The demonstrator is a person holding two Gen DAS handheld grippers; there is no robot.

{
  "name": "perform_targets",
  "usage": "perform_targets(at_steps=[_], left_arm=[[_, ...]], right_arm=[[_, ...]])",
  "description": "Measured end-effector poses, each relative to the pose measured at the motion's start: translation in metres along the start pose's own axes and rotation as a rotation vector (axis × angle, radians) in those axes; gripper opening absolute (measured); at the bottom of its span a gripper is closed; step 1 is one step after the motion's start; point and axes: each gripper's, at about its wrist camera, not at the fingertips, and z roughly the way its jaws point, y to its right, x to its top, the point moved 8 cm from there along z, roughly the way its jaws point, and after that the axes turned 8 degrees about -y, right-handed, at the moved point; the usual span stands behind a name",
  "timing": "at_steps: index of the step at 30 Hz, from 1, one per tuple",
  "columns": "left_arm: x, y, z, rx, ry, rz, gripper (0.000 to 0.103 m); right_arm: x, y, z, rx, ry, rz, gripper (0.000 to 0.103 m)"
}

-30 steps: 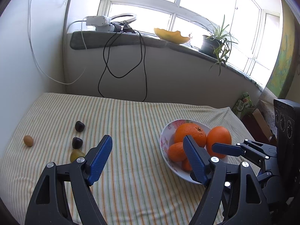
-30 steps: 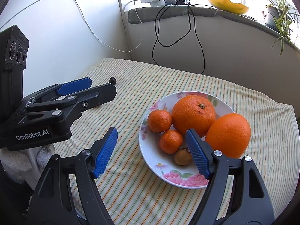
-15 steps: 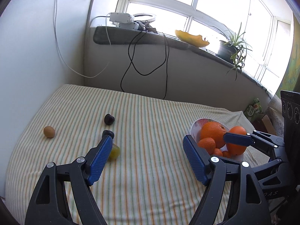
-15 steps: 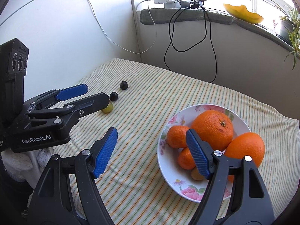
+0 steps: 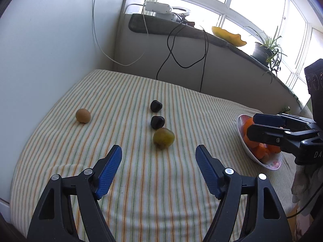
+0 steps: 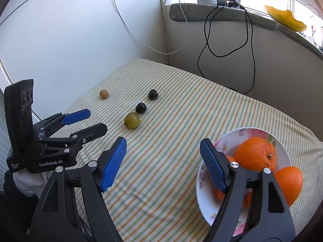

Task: Organize fruits
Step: 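Move both tools from the plate toward the brown kiwi and green-brown fruit, then grasp the brown kiwi with the left tool while the right tool grasps the green-brown fruit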

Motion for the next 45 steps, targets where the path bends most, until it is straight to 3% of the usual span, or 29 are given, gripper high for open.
perform_targets(at_steps=[7, 17, 22, 26, 29, 45], left_arm=[[-0.009, -0.023, 0.005, 0.012, -0.024, -0.027, 0.069], [0.011, -0.082, 0.002, 0.106, 0.009, -0.086, 0.063], [0.022, -0.102, 0.011, 0.117, 0.007, -0.104, 0.058], [0.032, -0.110, 0.024, 0.128, -0.006, -0.096, 0.052], [0.035, -0.115, 0.033, 0.125, -0.021, -0.097, 0.049], [0.040, -0.121, 0.061, 0.138, -0.084, -0.089, 0.040]], right_arm=[[0.015, -0.022, 0.021, 0.052, -0.036, -0.012, 0.078], [0.022, -0.052, 0.058, 0.092, -0.076, -0.027, 0.078], [0.021, -0.059, 0.077, 0.110, -0.100, -0.022, 0.072], [0.018, -0.063, 0.093, 0.111, -0.120, -0.026, 0.069], [0.018, -0.065, 0.103, 0.110, -0.130, -0.028, 0.057], [0.027, -0.066, 0.130, 0.110, -0.142, -0.028, 0.049]])
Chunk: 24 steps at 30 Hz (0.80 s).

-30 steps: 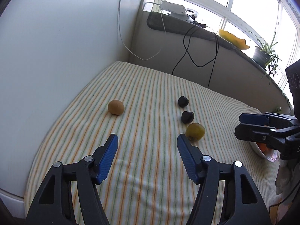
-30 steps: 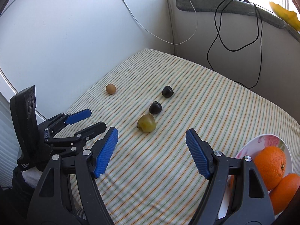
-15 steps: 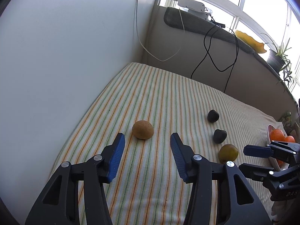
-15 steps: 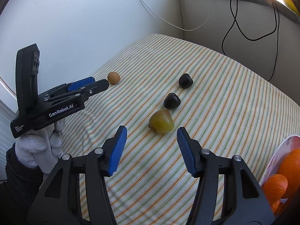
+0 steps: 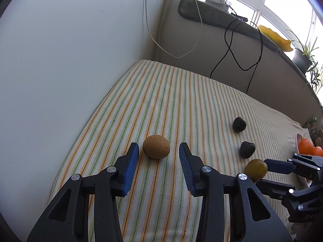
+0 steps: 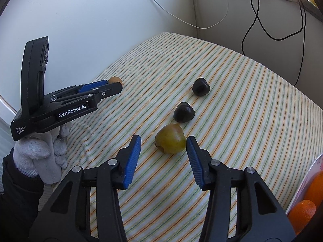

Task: Organize fruits
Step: 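Grasp the brown kiwi with the left tool while the right tool grasps the green-brown fruit, then carry the kiwi in the left tool while the right tool carries the green-brown fruit to the plate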

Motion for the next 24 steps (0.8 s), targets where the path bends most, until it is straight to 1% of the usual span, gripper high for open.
perform_targets(at_steps=[2, 7, 9, 11, 17, 24], left_arm=[[0.000, 0.000, 0.001, 0.004, -0.006, 0.006, 0.035], [0.000, -0.002, 0.002, -0.001, 0.000, -0.002, 0.026], [0.000, -0.004, 0.002, -0.011, 0.004, -0.009, 0.026], [0.000, -0.004, 0.002, -0.014, 0.005, -0.008, 0.026], [0.002, -0.002, -0.003, -0.019, 0.024, 0.003, 0.026], [0.002, 0.004, -0.017, -0.036, 0.049, 0.015, 0.026]], right_arm=[[0.001, -0.001, 0.001, -0.003, 0.000, -0.003, 0.049], [0.001, 0.004, 0.002, -0.022, -0.006, -0.002, 0.041], [0.000, 0.006, 0.004, -0.030, -0.010, 0.003, 0.037], [0.000, 0.009, 0.004, -0.033, -0.013, 0.007, 0.034], [0.000, 0.010, 0.001, -0.026, -0.002, 0.017, 0.030], [-0.007, 0.006, -0.012, -0.012, 0.017, 0.017, 0.029]])
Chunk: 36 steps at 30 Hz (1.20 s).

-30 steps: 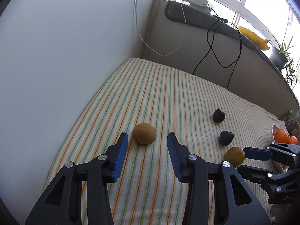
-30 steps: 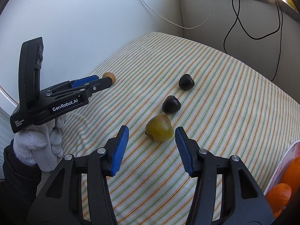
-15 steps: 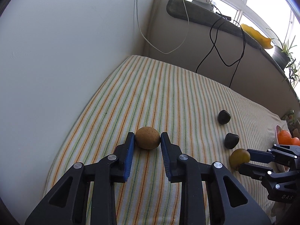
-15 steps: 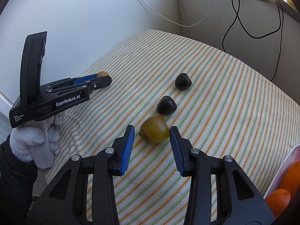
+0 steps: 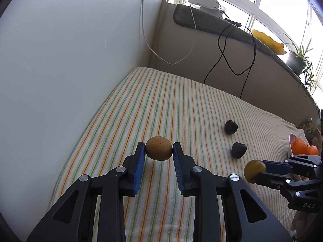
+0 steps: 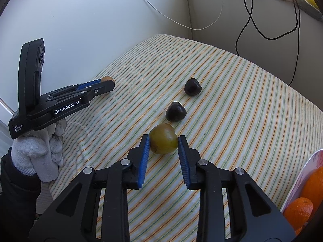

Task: Organize fruits
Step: 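Carry the kiwi in the left tool while the right tool carries the green-brown fruit to the plate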

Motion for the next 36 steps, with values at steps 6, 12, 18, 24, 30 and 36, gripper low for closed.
perform_targets(at_steps=[6, 12, 18, 24, 30, 36], left_arm=[[-0.003, 0.014, -0.019, -0.027, 0.030, 0.018, 0.026], [-0.011, 0.043, -0.036, -0.072, 0.047, 0.062, 0.026], [-0.023, 0.081, -0.048, -0.146, 0.058, 0.102, 0.026], [-0.033, 0.120, -0.055, -0.218, 0.058, 0.142, 0.026], [-0.039, 0.156, -0.065, -0.279, 0.063, 0.186, 0.026], [-0.045, 0.189, -0.068, -0.324, 0.055, 0.229, 0.026]], right_arm=[[-0.007, -0.005, -0.019, 0.003, 0.037, -0.014, 0.029], [-0.018, -0.003, -0.044, 0.014, 0.074, -0.009, 0.029], [-0.037, 0.008, -0.078, 0.001, 0.124, 0.005, 0.029], [-0.060, 0.029, -0.109, -0.021, 0.162, 0.051, 0.029], [-0.084, 0.056, -0.135, -0.054, 0.184, 0.108, 0.029], [-0.106, 0.080, -0.152, -0.091, 0.197, 0.157, 0.029]])
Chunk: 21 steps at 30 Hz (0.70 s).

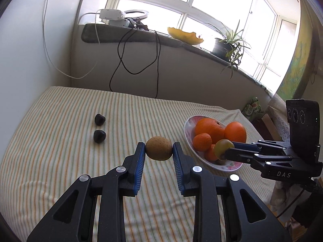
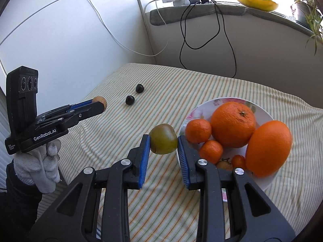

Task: Organize fruits
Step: 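Carry the kiwi in the left tool while the right tool carries the green-brown fruit to the plate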

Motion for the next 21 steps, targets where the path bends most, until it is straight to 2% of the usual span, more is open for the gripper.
perform_targets(at_steps=[14, 21], left_arm=[[-0.011, 0.074, 0.041, -0.099, -0.069, 0.066, 0.026], [-0.014, 0.103, 0.056, -0.123, -0.100, 0.106, 0.026]], right_arm=[[-0.030, 0.048, -0.032, -0.093, 0.020, 0.055, 0.029], [-0.043, 0.068, -0.034, -0.100, 0.006, 0.088, 0.029]])
